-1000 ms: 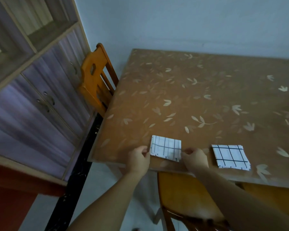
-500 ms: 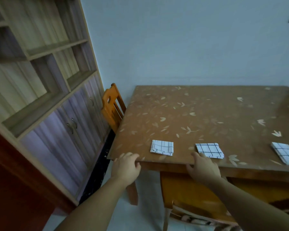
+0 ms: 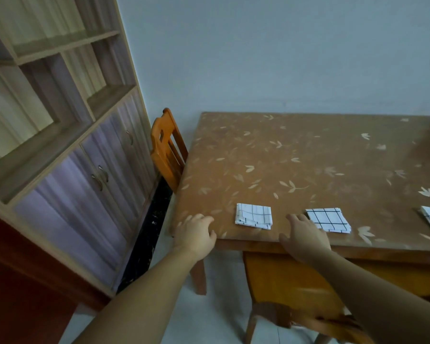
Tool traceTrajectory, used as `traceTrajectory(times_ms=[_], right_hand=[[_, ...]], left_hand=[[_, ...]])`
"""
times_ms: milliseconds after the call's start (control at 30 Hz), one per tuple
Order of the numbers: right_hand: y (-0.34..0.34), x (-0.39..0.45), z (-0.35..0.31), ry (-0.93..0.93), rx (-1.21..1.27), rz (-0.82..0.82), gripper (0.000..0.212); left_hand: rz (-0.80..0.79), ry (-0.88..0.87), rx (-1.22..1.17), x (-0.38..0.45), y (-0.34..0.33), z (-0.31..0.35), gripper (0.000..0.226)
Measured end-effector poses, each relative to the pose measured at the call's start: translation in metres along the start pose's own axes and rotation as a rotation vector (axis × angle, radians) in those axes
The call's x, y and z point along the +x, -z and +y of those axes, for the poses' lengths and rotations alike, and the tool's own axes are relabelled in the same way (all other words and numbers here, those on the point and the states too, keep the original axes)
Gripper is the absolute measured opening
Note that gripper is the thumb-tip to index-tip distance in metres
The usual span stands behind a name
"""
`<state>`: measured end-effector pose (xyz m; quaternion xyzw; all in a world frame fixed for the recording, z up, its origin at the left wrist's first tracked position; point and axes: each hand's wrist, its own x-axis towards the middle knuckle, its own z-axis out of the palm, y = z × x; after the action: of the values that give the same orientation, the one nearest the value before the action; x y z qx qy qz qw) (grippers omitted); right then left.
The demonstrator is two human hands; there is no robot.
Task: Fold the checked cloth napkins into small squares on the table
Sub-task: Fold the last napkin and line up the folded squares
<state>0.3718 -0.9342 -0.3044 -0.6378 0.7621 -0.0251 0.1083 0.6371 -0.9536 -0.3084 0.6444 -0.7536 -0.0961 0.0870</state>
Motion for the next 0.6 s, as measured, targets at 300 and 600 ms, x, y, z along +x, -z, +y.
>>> traceTrajectory(times_ms=[300,600], right_hand=[[-0.029,0.076,0.005,0.063,0.055,-0.063,0.051],[-0.069,0.111,0.024,0.203,0.086,-0.166,0.044]], left_hand=[[-0.075,0.072,-0.096,0.060,-0.033,0.014,0.043],[-0.248,0.013,-0.186,0.095,-0.094,0.050,0.050]])
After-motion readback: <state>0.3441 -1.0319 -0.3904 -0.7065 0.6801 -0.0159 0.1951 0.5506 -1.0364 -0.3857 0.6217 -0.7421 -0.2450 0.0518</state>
